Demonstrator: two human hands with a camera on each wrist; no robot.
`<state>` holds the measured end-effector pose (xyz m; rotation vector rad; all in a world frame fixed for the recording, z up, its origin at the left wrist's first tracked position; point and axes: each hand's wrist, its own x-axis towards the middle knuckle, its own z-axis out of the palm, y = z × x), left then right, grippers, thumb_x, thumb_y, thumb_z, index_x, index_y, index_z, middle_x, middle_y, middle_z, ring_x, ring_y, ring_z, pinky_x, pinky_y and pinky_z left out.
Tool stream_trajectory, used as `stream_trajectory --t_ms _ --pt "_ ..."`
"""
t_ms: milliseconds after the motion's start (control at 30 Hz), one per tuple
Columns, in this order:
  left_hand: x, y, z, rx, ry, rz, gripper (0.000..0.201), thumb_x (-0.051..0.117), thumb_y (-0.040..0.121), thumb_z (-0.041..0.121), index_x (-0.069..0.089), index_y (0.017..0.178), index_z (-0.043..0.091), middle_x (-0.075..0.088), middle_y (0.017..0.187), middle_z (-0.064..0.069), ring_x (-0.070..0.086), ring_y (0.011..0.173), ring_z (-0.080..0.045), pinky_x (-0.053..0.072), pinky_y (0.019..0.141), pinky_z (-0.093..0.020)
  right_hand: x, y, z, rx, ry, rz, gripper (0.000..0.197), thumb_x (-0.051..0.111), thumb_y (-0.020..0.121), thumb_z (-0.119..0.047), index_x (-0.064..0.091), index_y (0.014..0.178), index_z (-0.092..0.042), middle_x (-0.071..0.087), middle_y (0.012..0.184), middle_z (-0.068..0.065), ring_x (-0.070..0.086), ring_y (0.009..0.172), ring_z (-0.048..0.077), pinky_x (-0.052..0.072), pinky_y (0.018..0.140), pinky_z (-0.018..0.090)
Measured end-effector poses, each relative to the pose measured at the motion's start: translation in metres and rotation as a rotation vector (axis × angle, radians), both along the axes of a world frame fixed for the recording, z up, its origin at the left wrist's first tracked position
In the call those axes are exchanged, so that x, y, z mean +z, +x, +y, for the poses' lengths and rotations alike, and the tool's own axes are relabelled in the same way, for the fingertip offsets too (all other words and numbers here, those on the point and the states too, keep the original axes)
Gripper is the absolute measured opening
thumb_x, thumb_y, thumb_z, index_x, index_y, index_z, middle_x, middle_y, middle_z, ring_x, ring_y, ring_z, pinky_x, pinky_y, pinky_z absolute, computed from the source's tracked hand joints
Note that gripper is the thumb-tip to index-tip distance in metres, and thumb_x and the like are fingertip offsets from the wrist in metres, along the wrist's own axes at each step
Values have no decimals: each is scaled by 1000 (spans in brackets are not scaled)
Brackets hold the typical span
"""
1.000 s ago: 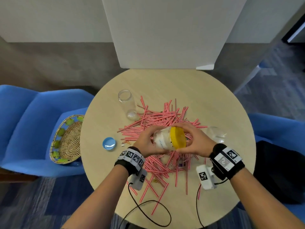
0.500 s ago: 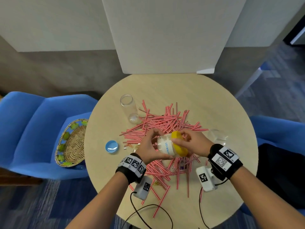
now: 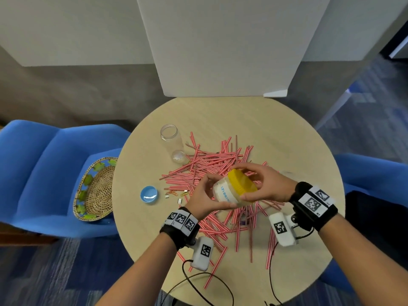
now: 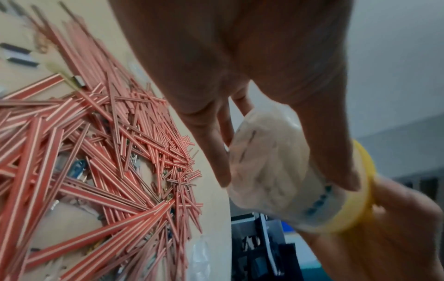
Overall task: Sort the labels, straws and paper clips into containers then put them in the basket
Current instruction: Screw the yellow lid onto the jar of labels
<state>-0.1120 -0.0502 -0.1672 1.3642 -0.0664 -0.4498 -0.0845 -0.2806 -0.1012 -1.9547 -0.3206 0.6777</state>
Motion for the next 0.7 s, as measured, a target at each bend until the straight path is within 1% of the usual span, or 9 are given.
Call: stream_trajectory --t_ms 67,167,233,367,433,500,567,633,700 --pt "2 0 3 -17 -117 107 79 96 51 20 50 114 7 57 116 -23 60 108 -42 53 86 -58 1 -3 3 -7 88 -19 77 85 64 -43 50 133 -44 47 140 -9 51 126 16 52 99 44" --pt "12 1 5 -45 -226 234 83 95 53 25 48 119 7 64 111 -14 64 102 -31 58 79 -42 1 -7 11 -62 132 -71 74 77 68 -48 48 135 -45 48 138 -12 50 127 15 50 101 46" --pt "15 2 7 -53 -292 295 85 94 56 29 47 123 5 66 109 -11 66 99 -28 60 77 -40 3 -10 18 -96 93 -175 72 68 71 -55 44 137 -42 49 135 -14 51 124 13 51 99 43" --pt "19 4 11 -99 -333 333 91 87 67 36 41 137 0 57 122 -20 63 103 -33 58 84 -43 12 -17 31 1 -151 -566 71 46 79 -68 33 141 -35 46 133 -9 54 107 14 52 81 32" --pt "22 6 12 -68 -300 318 89 90 64 34 45 134 2 59 121 -21 64 103 -33 59 83 -43 16 -14 32 41 -248 -628 73 36 82 -71 31 144 -34 48 133 -5 57 99 14 50 73 26" --pt "29 10 10 -5 -110 187 81 94 57 30 51 121 5 62 117 -20 66 102 -32 59 82 -46 13 -8 34 5 -361 -546 79 26 82 -77 28 147 -33 49 136 -1 59 104 19 49 76 29" --pt "35 13 8 42 87 28 71 95 55 21 54 112 9 64 110 -12 68 98 -20 59 81 -38 6 -7 41 -125 -388 -347 87 21 79 -83 26 147 -30 51 138 4 57 112 22 48 84 33" --pt "34 14 7 74 141 -49 65 93 57 10 55 110 9 65 106 -6 67 94 -14 57 78 -29 7 -5 52 -222 -374 -157 94 21 74 -91 25 146 -30 58 129 5 61 104 21 51 84 35" --pt "28 14 10 88 118 -76 64 94 56 11 56 108 11 65 107 -9 68 96 -19 56 77 -30 19 3 55 -154 -400 -52 100 29 71 -93 23 147 -29 57 129 1 62 105 19 53 88 37"
